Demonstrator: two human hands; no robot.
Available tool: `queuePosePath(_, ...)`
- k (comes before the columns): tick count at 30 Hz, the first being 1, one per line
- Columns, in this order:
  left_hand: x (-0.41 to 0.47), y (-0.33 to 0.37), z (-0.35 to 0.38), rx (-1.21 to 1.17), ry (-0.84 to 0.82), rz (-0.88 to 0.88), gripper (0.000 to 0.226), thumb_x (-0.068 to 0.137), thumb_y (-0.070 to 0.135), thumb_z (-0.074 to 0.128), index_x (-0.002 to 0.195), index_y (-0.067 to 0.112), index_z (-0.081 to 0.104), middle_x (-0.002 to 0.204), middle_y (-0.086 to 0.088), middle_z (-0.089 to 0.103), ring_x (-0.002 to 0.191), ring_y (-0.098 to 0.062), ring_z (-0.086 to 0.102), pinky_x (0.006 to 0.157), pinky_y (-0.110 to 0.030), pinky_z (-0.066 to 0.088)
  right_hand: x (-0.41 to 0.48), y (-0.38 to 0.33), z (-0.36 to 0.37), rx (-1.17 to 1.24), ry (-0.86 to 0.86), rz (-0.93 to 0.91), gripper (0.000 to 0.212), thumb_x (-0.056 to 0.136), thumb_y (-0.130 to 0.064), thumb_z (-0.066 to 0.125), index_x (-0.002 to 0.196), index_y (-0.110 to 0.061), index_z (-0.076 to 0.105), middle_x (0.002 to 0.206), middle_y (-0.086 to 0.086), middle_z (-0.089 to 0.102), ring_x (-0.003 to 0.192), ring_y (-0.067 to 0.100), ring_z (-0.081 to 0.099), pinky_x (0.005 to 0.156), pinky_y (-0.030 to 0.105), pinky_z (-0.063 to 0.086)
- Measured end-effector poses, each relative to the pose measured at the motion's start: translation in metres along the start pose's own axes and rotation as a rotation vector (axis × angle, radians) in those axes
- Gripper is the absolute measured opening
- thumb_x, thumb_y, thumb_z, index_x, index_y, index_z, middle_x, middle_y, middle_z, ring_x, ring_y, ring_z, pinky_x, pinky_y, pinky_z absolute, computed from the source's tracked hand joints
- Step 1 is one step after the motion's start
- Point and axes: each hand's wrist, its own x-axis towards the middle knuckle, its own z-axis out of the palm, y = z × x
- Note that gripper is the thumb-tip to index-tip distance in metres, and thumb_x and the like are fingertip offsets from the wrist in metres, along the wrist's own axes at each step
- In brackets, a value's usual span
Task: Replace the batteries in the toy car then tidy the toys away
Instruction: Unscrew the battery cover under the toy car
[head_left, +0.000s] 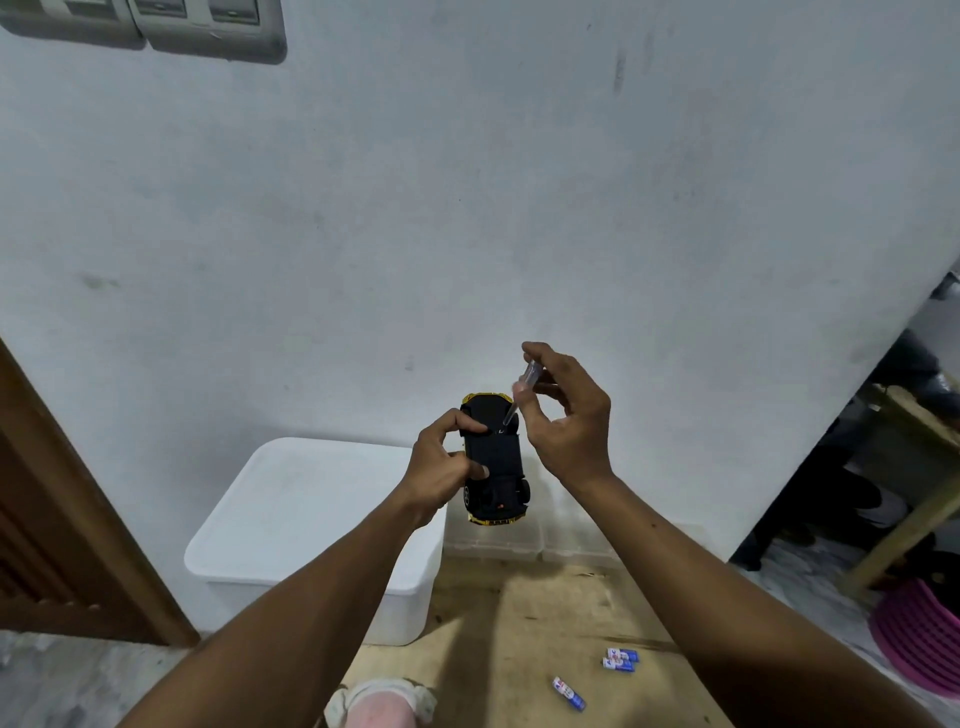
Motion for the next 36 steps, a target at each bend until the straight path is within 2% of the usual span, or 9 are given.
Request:
queuePosePath(4, 0.0003, 0.0, -0.0008, 0.0, -0.001, -0.004, 0.048, 0.069, -0.024, 0.063, 0.105, 0.007, 0.06, 0.104, -0.003, 0.066, 0.081, -0.033, 0.068, 0.069, -0.041, 0.056, 0.0013, -0.0004, 0.0018, -0.006, 0.009, -0.001, 0.036, 0.087, 0.003, 0.07, 0.12, -0.01, 0.067, 0.091, 0.003, 0.063, 0.087, 0.018, 0.067, 0.081, 0.033, 0.059)
queuePosePath(8, 0.0008, 0.0019, -0.0002, -0.004, -0.004, -0.008, 0.047, 0.07, -0.025, 0.062, 0.105, 0.006, 0.06, 0.099, -0.003, 0.066, 0.079, -0.031, 0.067, 0.065, -0.037, 0.055, -0.0003, -0.0009, 0.0024, -0.003, -0.02, 0.014, 0.041, 0.091, 0.006, 0.061, 0.13, -0.009, 0.061, 0.093, 0.005, 0.068, 0.103, 0.015, 0.069, 0.086, 0.03, 0.057)
queuePosePath(11, 0.0014, 0.0035, -0.0011, -0.001, -0.001, -0.005, 0.047, 0.07, -0.024, 0.062, 0.106, 0.006, 0.06, 0.097, -0.001, 0.067, 0.078, -0.031, 0.066, 0.065, -0.037, 0.055, 0.001, -0.0003, 0.0003, 0.015, 0.001, -0.002, 0.04, 0.086, 0.001, 0.072, 0.123, -0.014, 0.065, 0.097, 0.004, 0.063, 0.092, 0.02, 0.067, 0.082, 0.034, 0.058)
queuePosePath(14, 0.0026, 0.0026, -0.002, 0.002, 0.001, -0.001, 0.047, 0.07, -0.024, 0.062, 0.105, 0.006, 0.06, 0.099, -0.002, 0.066, 0.077, -0.03, 0.066, 0.063, -0.036, 0.055, 0.0014, 0.0016, -0.0002, 0.018, -0.01, 0.028, 0.041, 0.087, 0.006, 0.068, 0.124, -0.01, 0.065, 0.095, 0.005, 0.063, 0.084, 0.02, 0.067, 0.079, 0.031, 0.059)
queuePosePath(18, 0.0028, 0.0008, -0.0017, -0.001, -0.001, -0.004, 0.047, 0.07, -0.025, 0.062, 0.105, 0.005, 0.06, 0.1, -0.002, 0.065, 0.076, -0.029, 0.066, 0.06, -0.033, 0.054, 0.0009, -0.0006, -0.0017, 0.023, -0.035, 0.069, 0.043, 0.089, 0.01, 0.061, 0.127, -0.011, 0.062, 0.106, 0.004, 0.072, 0.098, 0.011, 0.071, 0.083, 0.023, 0.056)
queuePosePath(22, 0.0047, -0.0016, -0.0021, -0.01, -0.007, -0.002, 0.047, 0.069, -0.024, 0.062, 0.105, 0.006, 0.06, 0.098, -0.001, 0.066, 0.078, -0.031, 0.066, 0.065, -0.037, 0.053, 0.0006, -0.0014, -0.0026, -0.018, -0.029, 0.074, 0.039, 0.087, -0.002, 0.07, 0.121, -0.019, 0.061, 0.107, 0.0, 0.072, 0.103, 0.008, 0.069, 0.082, 0.037, 0.054)
queuePosePath(27, 0.0069, -0.0018, -0.0038, 0.001, -0.009, 0.019, 0.048, 0.069, -0.022, 0.064, 0.105, 0.009, 0.06, 0.108, -0.003, 0.063, 0.081, -0.036, 0.067, 0.068, -0.041, 0.054, 0.0001, -0.0018, -0.0017, 0.01, -0.032, 0.089, 0.052, 0.088, 0.007, 0.063, 0.13, -0.021, 0.054, 0.109, -0.004, 0.069, 0.106, 0.012, 0.069, 0.079, 0.032, 0.057)
queuePosePath(31, 0.008, -0.0018, -0.0059, 0.015, -0.025, 0.051, 0.053, 0.058, -0.011, 0.07, 0.104, 0.015, 0.062, 0.122, -0.008, 0.058, 0.094, -0.044, 0.069, 0.075, -0.054, 0.058, 0.0011, 0.0018, -0.003, -0.002, 0.002, 0.046, 0.04, 0.084, -0.001, 0.074, 0.121, -0.013, 0.063, 0.105, 0.0, 0.067, 0.089, 0.019, 0.069, 0.076, 0.035, 0.058)
queuePosePath(36, 0.0065, -0.0035, -0.0053, 0.047, -0.038, 0.053, 0.055, 0.054, -0.006, 0.067, 0.101, 0.022, 0.064, 0.125, -0.005, 0.056, 0.087, -0.037, 0.07, 0.072, -0.044, 0.058, 0.0003, 0.0037, -0.002, 0.006, 0.016, 0.072, 0.04, 0.087, 0.0, 0.071, 0.124, -0.017, 0.064, 0.097, 0.004, 0.065, 0.091, 0.017, 0.068, 0.073, 0.027, 0.059)
